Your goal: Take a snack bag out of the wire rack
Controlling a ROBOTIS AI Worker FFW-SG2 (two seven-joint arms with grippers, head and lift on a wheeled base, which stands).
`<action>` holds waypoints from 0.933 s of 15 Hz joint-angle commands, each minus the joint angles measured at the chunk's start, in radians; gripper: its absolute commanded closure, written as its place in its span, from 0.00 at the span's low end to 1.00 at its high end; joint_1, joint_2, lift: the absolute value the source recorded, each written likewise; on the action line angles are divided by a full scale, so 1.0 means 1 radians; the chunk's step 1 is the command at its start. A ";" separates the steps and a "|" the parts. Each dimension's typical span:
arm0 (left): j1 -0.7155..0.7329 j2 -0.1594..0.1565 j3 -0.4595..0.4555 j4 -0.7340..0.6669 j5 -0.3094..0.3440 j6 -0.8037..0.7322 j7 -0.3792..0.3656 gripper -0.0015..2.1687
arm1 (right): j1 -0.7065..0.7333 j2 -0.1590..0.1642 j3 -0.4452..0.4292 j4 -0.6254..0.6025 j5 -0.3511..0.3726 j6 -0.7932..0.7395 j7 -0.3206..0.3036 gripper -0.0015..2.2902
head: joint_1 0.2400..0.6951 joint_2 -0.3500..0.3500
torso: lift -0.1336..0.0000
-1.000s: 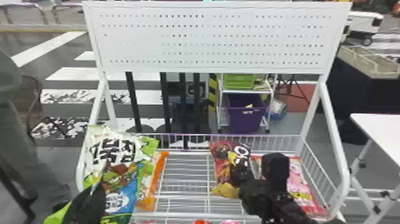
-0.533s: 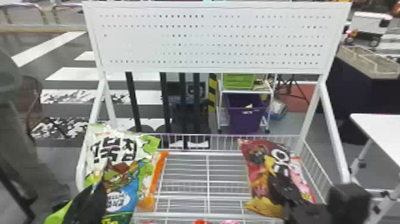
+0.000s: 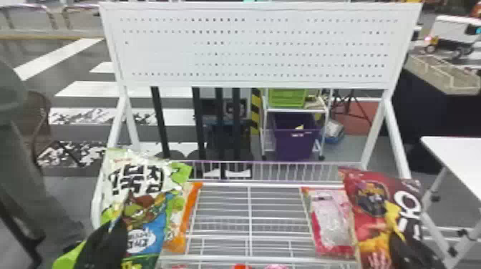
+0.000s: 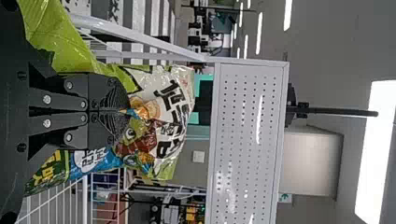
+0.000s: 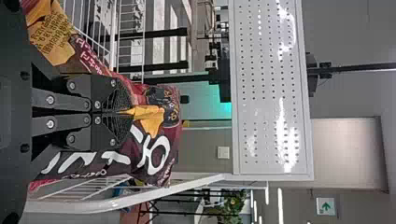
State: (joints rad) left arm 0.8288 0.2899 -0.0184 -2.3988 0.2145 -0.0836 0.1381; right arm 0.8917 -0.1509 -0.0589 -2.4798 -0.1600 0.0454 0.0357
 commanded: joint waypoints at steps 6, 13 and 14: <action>0.003 -0.002 -0.003 0.001 0.000 -0.003 0.001 0.98 | 0.058 0.022 0.011 -0.014 0.043 -0.043 -0.002 0.98 | 0.57 0.50 | 1.00; 0.009 -0.002 -0.003 -0.002 0.000 -0.006 0.003 0.98 | 0.065 0.025 0.011 -0.008 0.048 -0.049 0.000 0.98 | 0.57 0.50 | 1.00; 0.009 -0.002 -0.003 -0.003 -0.001 -0.006 0.003 0.98 | 0.067 0.025 0.011 -0.007 0.048 -0.049 0.000 0.98 | 0.57 0.50 | 1.00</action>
State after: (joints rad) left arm 0.8373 0.2884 -0.0214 -2.4007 0.2140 -0.0897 0.1411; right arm 0.9566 -0.1262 -0.0470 -2.4888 -0.1120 -0.0015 0.0350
